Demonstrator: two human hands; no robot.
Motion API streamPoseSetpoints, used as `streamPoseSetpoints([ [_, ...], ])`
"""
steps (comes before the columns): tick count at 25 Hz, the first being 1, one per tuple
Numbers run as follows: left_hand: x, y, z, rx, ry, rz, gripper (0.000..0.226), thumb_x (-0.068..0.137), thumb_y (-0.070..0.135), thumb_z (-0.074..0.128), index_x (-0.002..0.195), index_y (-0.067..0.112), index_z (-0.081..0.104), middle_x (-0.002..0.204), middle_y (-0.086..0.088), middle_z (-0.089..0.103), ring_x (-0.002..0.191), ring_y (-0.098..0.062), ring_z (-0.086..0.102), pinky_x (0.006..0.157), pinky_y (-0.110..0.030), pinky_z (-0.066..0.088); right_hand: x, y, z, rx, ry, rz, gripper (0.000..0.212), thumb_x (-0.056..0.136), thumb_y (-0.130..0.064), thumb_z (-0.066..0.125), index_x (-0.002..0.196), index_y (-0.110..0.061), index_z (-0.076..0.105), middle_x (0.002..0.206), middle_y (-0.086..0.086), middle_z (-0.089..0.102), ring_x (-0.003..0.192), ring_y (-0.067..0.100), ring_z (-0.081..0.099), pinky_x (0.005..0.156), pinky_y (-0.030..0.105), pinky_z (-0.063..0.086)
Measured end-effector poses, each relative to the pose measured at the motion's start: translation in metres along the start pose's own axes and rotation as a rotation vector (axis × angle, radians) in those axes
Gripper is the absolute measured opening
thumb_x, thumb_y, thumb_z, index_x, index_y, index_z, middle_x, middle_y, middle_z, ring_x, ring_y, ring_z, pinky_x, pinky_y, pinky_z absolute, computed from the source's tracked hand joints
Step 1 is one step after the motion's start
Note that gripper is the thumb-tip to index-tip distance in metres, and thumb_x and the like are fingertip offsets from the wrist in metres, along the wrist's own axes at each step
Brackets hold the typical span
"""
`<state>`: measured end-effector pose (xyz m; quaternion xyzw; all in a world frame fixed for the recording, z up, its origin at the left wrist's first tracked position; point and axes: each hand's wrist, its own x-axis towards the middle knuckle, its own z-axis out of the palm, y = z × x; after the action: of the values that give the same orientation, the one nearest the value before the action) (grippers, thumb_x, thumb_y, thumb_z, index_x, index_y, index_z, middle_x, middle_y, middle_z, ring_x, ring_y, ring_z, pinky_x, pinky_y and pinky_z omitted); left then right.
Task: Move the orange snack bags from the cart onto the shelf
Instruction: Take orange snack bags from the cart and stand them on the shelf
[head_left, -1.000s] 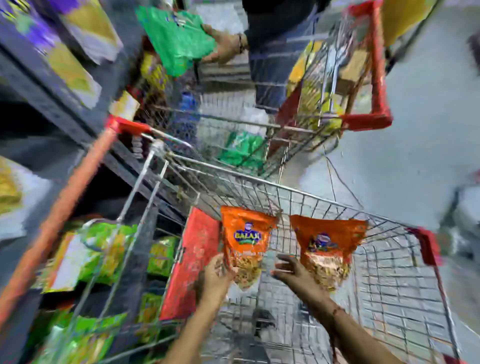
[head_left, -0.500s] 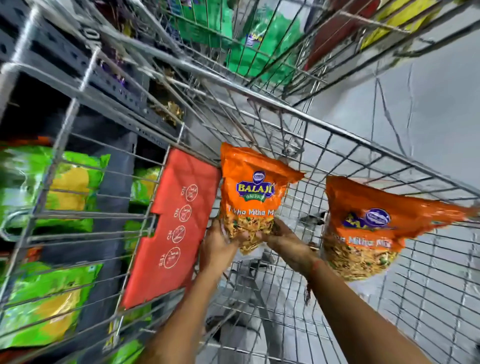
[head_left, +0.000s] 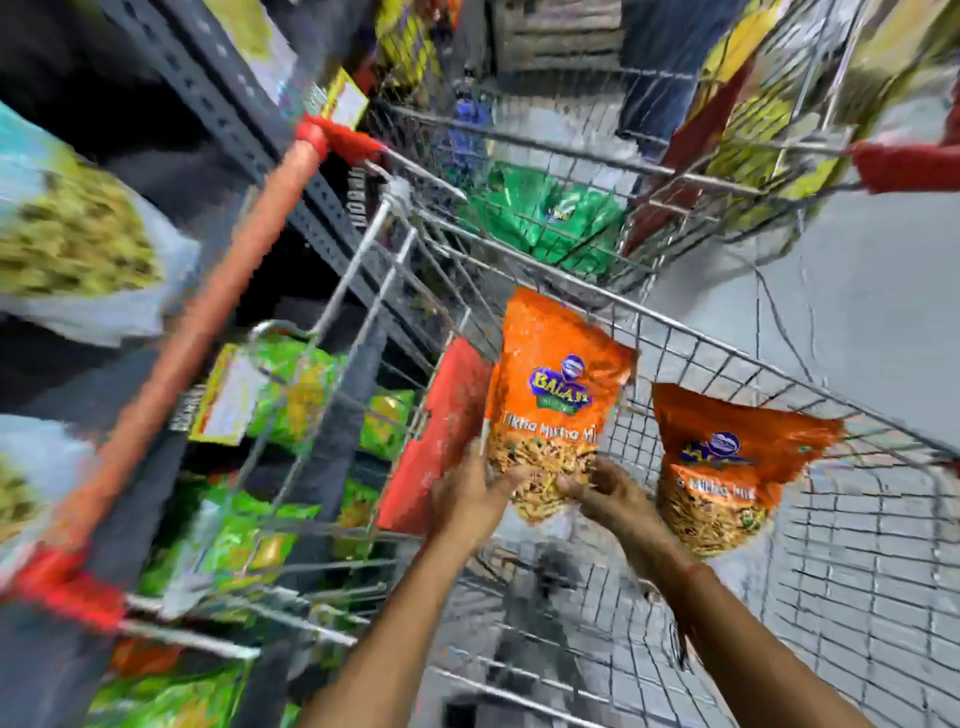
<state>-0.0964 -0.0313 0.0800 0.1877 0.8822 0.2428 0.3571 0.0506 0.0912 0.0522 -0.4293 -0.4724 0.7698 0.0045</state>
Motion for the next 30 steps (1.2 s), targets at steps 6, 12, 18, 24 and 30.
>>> streamPoseSetpoints([
  [6, -0.088, 0.031, -0.135, -0.175, 0.391, 0.235, 0.073, 0.064, 0.076, 0.055, 0.121, 0.031, 0.051, 0.114, 0.000, 0.072, 0.107, -0.024, 0.066, 0.091, -0.045, 0.052, -0.080, -0.117, 0.088, -0.033, -0.113, -0.433, 0.038, 0.072, -0.009, 0.082, 0.107, -0.014, 0.069, 0.100, 0.002, 0.076, 0.092, 0.013, 0.069, 0.086, 0.027, 0.053],
  [12, -0.259, 0.052, -0.312, -0.324, 0.970, 0.471, 0.071, 0.063, 0.076, 0.057, 0.121, 0.036, 0.052, 0.115, 0.007, 0.072, 0.109, -0.016, 0.067, 0.094, -0.043, 0.053, -0.220, -0.254, 0.235, -0.125, -0.455, -0.951, 0.034, 0.070, -0.014, 0.079, 0.102, -0.020, 0.070, 0.093, -0.010, 0.079, 0.087, 0.001, 0.071, 0.079, 0.014, 0.053],
  [18, -0.432, 0.002, -0.409, -0.401, 1.391, 0.511, 0.079, 0.058, 0.079, 0.063, 0.124, 0.038, 0.052, 0.118, 0.008, 0.070, 0.113, -0.013, 0.065, 0.099, -0.046, 0.051, -0.347, -0.286, 0.379, -0.161, -0.821, -1.227, 0.038, 0.067, -0.019, 0.081, 0.104, -0.024, 0.071, 0.097, -0.011, 0.079, 0.088, 0.001, 0.071, 0.078, 0.013, 0.053],
  [24, -0.562, -0.100, -0.417, -0.377, 1.654, 0.292, 0.067, 0.058, 0.079, 0.063, 0.118, 0.050, 0.054, 0.112, 0.015, 0.072, 0.108, -0.008, 0.067, 0.095, -0.046, 0.054, -0.422, -0.220, 0.508, -0.230, -1.135, -1.194, 0.041, 0.066, -0.016, 0.086, 0.099, -0.037, 0.074, 0.099, -0.012, 0.079, 0.093, 0.004, 0.073, 0.085, 0.023, 0.057],
  [30, -0.630, -0.174, -0.417, -0.377, 1.751, 0.064, 0.062, 0.056, 0.085, 0.056, 0.111, 0.055, 0.055, 0.104, 0.018, 0.074, 0.102, -0.006, 0.069, 0.092, -0.047, 0.054, -0.464, -0.160, 0.597, -0.407, -1.250, -1.198, 0.043, 0.060, -0.049, 0.082, 0.102, -0.044, 0.071, 0.098, -0.018, 0.078, 0.086, 0.000, 0.073, 0.078, 0.024, 0.056],
])
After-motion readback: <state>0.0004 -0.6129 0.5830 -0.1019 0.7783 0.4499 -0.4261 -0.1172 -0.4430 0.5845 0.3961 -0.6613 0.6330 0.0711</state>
